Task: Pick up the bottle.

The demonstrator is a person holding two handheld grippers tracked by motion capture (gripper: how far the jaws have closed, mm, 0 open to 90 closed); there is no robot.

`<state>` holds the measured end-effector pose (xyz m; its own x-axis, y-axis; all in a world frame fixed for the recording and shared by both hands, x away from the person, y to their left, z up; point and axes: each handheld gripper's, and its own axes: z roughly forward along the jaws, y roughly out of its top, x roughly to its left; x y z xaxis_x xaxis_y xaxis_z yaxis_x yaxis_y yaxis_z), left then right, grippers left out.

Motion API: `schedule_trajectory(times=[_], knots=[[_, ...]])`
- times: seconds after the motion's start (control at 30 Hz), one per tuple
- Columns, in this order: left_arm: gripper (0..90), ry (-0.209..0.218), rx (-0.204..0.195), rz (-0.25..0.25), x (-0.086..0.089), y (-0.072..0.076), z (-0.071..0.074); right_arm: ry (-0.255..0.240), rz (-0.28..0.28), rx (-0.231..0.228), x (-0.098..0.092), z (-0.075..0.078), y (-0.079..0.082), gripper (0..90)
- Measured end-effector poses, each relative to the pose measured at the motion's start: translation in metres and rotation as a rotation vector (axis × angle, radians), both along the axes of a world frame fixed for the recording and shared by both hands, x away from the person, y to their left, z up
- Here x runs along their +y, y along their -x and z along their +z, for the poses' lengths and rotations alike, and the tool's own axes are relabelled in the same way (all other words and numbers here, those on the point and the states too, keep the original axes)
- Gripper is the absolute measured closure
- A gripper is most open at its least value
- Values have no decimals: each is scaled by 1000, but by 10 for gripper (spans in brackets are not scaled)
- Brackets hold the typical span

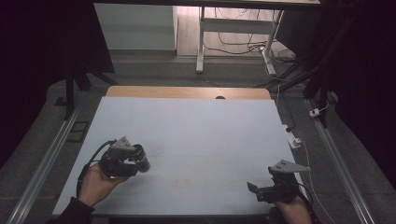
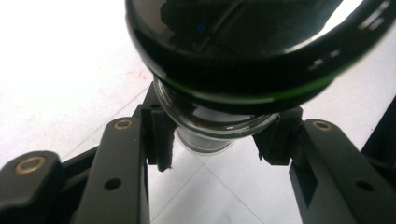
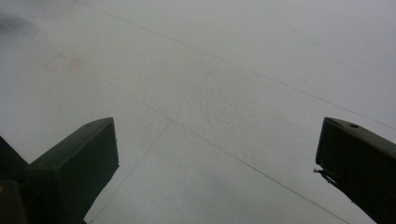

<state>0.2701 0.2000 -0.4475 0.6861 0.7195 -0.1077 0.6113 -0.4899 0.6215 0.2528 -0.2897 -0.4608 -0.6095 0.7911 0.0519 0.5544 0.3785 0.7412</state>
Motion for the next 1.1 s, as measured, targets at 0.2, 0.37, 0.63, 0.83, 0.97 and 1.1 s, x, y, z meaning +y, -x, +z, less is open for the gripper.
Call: schedule_trajectory(times=[0.2,0.37,0.63,0.83,0.97,1.1], knots=[[535,-23,10,-20,-10,-5,9,0,0,1,0,0,0,0],[535,-4,11,-35,-14,-13,16,-1,-1,2,0,0,0,0],[534,-7,15,-84,-29,-23,26,-2,-1,2,0,0,-1,0],[534,-37,12,-130,-43,-30,32,-4,-4,3,0,0,-1,0],[534,-28,14,-141,-49,-36,36,-4,-3,3,0,0,-1,0],[534,-36,18,-162,-57,-42,40,-3,-3,2,0,0,-1,0]])
